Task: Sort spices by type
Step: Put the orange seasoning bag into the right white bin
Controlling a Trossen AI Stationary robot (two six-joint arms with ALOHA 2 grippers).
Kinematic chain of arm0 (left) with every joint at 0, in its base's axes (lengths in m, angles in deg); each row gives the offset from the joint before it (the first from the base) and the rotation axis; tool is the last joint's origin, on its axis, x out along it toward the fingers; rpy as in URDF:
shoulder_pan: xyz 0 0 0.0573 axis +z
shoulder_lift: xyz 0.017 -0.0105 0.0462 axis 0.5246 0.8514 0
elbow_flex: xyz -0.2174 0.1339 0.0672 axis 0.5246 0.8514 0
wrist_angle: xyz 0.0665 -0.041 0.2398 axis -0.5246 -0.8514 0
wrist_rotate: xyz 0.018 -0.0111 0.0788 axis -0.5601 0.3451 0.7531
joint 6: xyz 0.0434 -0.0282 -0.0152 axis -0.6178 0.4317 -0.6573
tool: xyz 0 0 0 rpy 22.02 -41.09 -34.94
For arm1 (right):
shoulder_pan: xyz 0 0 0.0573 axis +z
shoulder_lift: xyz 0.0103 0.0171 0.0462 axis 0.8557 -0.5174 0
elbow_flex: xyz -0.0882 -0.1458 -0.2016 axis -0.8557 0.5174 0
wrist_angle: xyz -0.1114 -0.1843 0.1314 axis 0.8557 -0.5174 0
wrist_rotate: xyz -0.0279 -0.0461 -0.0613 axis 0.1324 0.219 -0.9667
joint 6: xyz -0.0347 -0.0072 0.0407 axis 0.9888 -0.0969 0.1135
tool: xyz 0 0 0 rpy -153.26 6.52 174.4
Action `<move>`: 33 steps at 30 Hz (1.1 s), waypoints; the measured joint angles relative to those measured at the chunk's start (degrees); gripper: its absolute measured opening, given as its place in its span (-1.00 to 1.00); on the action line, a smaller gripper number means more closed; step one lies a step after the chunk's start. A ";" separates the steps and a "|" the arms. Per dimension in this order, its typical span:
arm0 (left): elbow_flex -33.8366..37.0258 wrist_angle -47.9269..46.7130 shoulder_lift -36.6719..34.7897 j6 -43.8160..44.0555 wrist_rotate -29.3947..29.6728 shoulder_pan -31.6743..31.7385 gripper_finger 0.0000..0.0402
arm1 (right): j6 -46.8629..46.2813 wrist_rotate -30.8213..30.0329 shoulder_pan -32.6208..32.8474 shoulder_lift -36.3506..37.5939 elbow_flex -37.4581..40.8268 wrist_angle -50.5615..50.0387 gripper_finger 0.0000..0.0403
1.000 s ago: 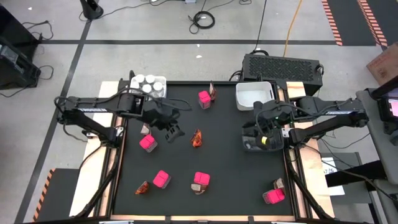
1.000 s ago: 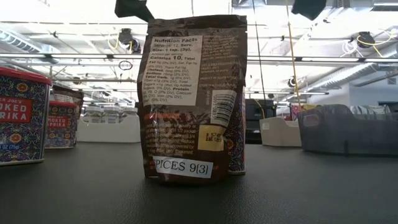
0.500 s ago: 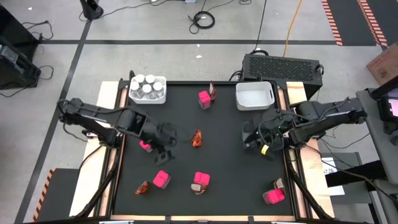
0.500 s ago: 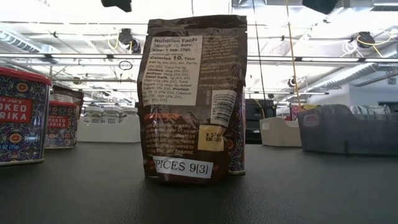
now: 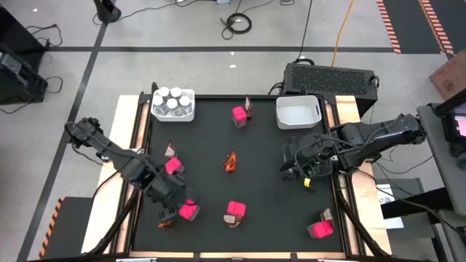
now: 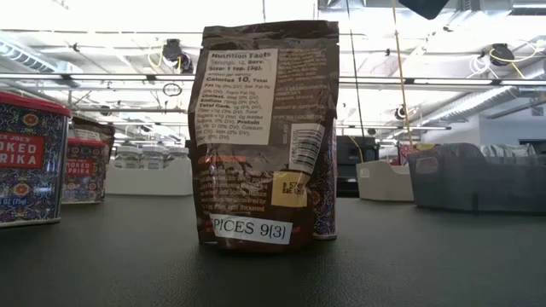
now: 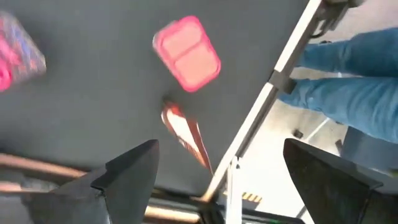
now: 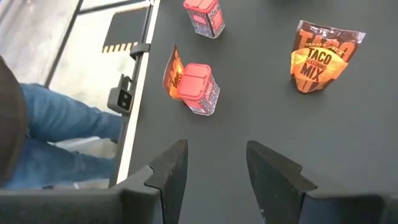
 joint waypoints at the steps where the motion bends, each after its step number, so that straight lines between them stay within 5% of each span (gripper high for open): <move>1: 0.00 -0.44 0.03 2.19 0.07 -1.07 0.72 | 0.62 0.00 0.00 -0.26 0.00 -0.02 -0.21; 9: -0.02 2.65 3.95 12.21 3.49 -7.80 0.72 | 5.34 0.02 0.00 -1.25 0.00 -0.02 -0.21; 20: 0.00 -0.53 14.09 14.93 10.27 -12.24 0.72 | 5.77 0.17 -0.02 -1.28 0.00 -0.42 -0.21; 26: 0.50 -7.36 16.24 18.05 10.27 -12.41 0.72 | 4.90 0.33 0.34 -1.28 0.00 -2.61 -0.21; 33: 7.03 1.43 16.24 17.65 4.10 -12.63 0.72 | 3.52 0.33 2.37 -1.28 0.00 -3.77 -0.21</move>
